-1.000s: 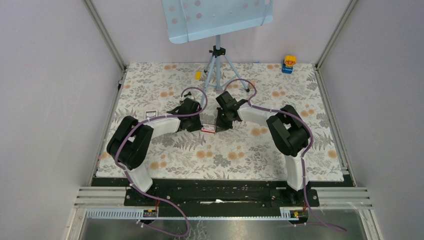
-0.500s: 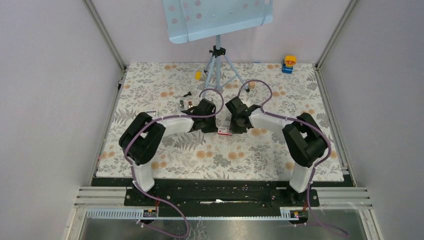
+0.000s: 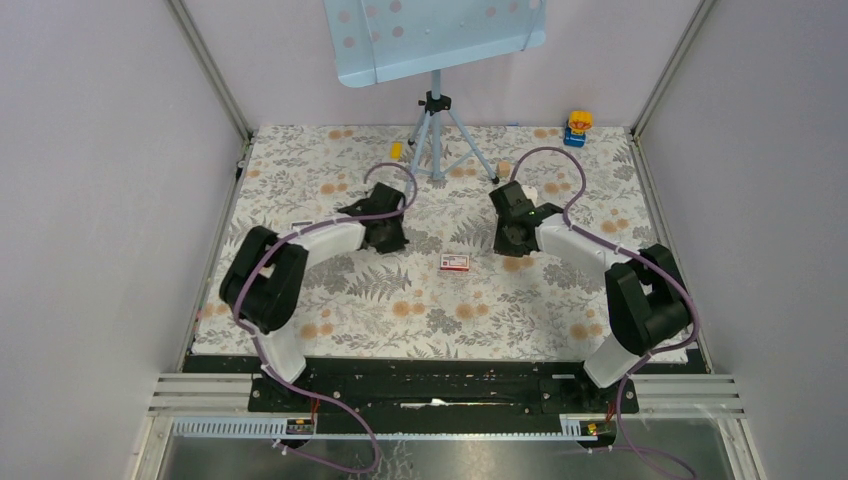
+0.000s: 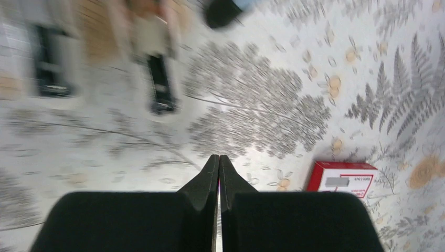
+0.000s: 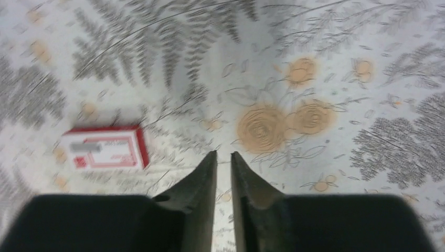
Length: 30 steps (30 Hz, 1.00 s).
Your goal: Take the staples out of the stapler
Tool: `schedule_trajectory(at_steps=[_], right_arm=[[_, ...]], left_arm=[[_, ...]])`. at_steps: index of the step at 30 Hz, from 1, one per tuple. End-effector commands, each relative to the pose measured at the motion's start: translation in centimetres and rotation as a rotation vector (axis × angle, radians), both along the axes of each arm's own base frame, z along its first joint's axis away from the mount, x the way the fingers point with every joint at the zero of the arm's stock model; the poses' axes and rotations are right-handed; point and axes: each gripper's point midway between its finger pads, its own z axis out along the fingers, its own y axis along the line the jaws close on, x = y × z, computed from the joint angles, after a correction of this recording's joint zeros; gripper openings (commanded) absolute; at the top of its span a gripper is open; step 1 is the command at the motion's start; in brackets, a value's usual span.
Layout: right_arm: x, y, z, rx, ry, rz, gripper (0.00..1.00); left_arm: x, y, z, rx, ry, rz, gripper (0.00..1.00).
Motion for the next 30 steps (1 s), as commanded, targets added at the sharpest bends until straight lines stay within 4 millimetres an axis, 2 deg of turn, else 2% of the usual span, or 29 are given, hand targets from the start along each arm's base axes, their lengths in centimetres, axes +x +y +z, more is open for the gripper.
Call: schedule_trajectory(at_steps=[1,3,5,8,13,14,17,22,26,30], right_arm=[[0.9,4.2,4.5,0.247,-0.038,0.292,0.31],[1.1,5.6,6.2,0.320,-0.057,0.360,0.45],[1.8,5.9,7.5,0.341,-0.082,0.379,0.55],[2.6,5.3,8.7,0.380,-0.097,0.356,0.64],[3.2,3.7,10.3,0.455,-0.143,0.299,0.95],[3.3,3.2,10.5,0.456,-0.159,0.283,0.99],[3.5,1.2,11.3,0.438,-0.200,0.215,1.00],[4.0,-3.0,13.2,0.378,-0.330,0.042,1.00],[3.1,-3.5,14.5,0.401,-0.452,0.040,1.00],[2.5,-3.9,15.2,0.425,-0.540,0.015,1.00]], left_arm=[[2.1,3.9,5.2,0.021,-0.129,0.051,0.04],[2.6,4.8,7.3,0.007,-0.175,0.049,0.08],[3.0,6.0,9.0,0.000,-0.212,0.063,0.14],[3.5,8.0,11.2,-0.024,-0.257,0.087,0.22],[3.7,12.2,14.0,-0.019,-0.328,0.139,0.32],[3.6,12.7,14.5,-0.023,-0.339,0.132,0.33],[3.4,14.7,16.1,-0.013,-0.387,0.151,0.41],[2.8,17.3,18.6,-0.019,-0.483,0.215,0.71],[2.3,17.4,19.3,-0.041,-0.516,0.215,0.86],[1.6,17.4,19.0,-0.060,-0.528,0.233,0.98]])
